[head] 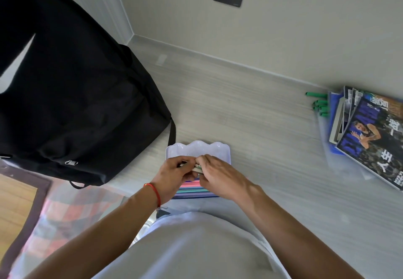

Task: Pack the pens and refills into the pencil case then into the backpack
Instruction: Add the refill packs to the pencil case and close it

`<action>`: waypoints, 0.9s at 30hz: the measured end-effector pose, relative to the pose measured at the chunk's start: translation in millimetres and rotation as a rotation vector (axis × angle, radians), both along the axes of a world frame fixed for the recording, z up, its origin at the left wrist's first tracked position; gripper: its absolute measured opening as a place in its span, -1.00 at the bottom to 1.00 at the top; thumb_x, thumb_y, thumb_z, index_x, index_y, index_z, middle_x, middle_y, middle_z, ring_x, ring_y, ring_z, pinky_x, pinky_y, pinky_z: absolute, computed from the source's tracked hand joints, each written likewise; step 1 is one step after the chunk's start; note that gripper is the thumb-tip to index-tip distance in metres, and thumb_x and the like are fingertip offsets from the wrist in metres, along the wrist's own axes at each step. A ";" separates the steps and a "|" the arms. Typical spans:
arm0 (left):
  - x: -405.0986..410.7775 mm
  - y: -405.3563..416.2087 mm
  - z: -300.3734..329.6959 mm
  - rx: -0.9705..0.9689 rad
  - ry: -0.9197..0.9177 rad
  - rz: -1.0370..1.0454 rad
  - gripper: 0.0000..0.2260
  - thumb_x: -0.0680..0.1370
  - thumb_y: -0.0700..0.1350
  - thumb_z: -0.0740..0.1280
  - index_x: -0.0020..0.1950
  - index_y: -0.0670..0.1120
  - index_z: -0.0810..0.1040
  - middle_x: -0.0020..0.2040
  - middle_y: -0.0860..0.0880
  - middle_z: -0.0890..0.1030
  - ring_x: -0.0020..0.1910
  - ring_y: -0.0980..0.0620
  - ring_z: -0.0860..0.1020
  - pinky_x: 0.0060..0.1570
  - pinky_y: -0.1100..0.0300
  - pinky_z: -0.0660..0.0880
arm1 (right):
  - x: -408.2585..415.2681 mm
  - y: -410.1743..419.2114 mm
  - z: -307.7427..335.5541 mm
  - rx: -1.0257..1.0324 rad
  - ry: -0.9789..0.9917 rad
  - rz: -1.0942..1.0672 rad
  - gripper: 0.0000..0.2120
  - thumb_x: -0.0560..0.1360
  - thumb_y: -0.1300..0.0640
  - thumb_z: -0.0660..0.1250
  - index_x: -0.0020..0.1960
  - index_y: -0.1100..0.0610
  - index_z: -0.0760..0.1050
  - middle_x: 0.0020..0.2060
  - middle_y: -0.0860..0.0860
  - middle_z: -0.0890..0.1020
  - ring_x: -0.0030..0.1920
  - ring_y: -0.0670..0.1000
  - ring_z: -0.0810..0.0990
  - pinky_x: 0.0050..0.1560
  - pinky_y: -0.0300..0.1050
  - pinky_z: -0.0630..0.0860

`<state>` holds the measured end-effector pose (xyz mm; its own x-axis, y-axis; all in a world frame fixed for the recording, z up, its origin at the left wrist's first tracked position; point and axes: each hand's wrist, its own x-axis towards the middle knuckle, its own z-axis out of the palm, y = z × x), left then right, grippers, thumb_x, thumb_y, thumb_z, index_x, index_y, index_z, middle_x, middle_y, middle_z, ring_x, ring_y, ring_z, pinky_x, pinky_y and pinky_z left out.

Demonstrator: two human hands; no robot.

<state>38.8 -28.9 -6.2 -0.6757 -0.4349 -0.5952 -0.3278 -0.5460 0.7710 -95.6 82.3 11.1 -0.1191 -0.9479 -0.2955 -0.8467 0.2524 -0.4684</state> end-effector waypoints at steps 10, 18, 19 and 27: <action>24.2 -6.6 -9.8 0.213 -0.002 0.115 -0.75 0.53 -0.44 0.15 -0.03 -0.22 0.59 -0.16 -0.14 0.56 -0.29 -0.01 0.51 -0.37 0.23 0.48 | -8.3 37.5 -12.9 0.079 -0.037 -0.134 -0.73 0.61 -0.12 0.20 0.24 -0.03 0.39 0.12 -0.08 0.60 0.06 0.06 0.58 -0.08 0.00 0.49; 35.6 -12.2 -23.3 -0.351 -0.225 -0.145 -0.67 0.52 -0.39 0.22 -0.01 -0.03 0.67 -0.05 -0.04 0.66 -0.20 0.07 0.63 -0.25 0.26 0.60 | -2.7 44.1 -23.8 0.083 -0.137 -0.259 -0.65 0.50 -0.18 0.36 0.24 -0.13 0.41 0.09 -0.16 0.40 0.01 -0.05 0.55 -0.30 -0.35 0.18; 36.7 -12.7 -24.0 -0.432 -0.258 -0.198 -0.66 0.51 -0.37 0.24 0.01 0.01 0.66 -0.02 -0.02 0.66 -0.19 0.09 0.64 -0.24 0.26 0.61 | -3.0 45.6 -26.2 0.071 -0.154 -0.284 -0.65 0.50 -0.15 0.39 0.24 -0.13 0.44 0.08 -0.17 0.39 0.03 -0.10 0.53 -0.30 -0.39 0.16; 50.9 -3.6 -22.2 -0.909 -0.234 -0.418 -0.70 0.45 -0.04 0.48 0.16 0.04 0.59 0.08 0.06 0.54 0.01 0.12 0.54 0.06 0.34 0.45 | -5.6 54.8 -38.7 -0.007 -0.156 -0.355 -0.60 0.49 0.06 0.47 0.32 -0.07 0.56 0.10 -0.07 0.49 0.06 -0.10 0.56 0.03 -0.33 0.43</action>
